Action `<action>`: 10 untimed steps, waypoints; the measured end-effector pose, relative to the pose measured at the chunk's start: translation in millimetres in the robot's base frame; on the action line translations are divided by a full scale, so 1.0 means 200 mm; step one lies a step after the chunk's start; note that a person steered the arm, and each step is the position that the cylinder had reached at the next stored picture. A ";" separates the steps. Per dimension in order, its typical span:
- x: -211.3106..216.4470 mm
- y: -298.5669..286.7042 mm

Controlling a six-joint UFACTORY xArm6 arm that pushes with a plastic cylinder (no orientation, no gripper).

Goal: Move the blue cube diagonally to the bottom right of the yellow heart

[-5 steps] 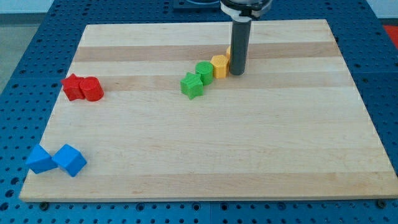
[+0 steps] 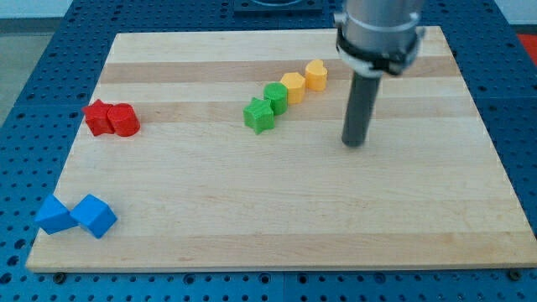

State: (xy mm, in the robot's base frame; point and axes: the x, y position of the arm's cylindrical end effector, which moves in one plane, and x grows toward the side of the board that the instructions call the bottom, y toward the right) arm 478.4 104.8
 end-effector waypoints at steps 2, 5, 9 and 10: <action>0.60 -0.52; 0.70 -0.81; 0.60 -1.53; 0.62 -1.68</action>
State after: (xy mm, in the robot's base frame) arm 601.9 -231.7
